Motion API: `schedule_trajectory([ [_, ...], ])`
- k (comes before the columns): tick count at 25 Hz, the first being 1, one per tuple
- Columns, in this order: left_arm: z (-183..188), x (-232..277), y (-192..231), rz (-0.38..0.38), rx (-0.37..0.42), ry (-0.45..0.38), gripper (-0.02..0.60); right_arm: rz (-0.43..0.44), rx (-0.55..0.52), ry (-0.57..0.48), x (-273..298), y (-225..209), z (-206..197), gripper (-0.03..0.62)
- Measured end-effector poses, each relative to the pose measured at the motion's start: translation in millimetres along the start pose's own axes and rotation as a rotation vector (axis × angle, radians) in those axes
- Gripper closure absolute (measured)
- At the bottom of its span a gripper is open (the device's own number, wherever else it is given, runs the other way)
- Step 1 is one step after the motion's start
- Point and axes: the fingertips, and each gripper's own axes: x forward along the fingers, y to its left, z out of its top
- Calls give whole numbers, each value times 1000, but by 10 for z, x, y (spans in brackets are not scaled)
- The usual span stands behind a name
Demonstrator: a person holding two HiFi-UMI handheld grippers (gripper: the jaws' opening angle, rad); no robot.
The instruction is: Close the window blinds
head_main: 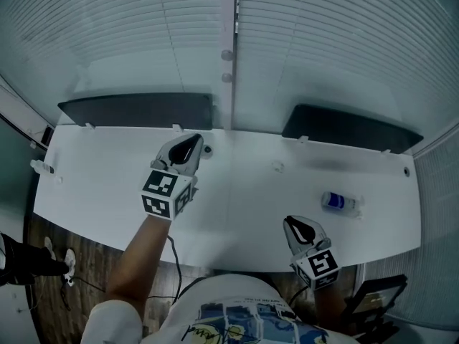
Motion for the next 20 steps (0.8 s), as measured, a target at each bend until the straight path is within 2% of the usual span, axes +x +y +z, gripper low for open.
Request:
schedule_trajectory([
  [5,-110,-461,-54,-30,-45,-23,574,0,-24,-45,35,149,194,582],
  [12,-188,-1166,-337,-93,-22,-76,574,-38,-64,-65,-67,514,267,582],
  [20,-355,-1410,-482,-146,-74,-45,574,-41,-85,-66,-50,607,400,582],
])
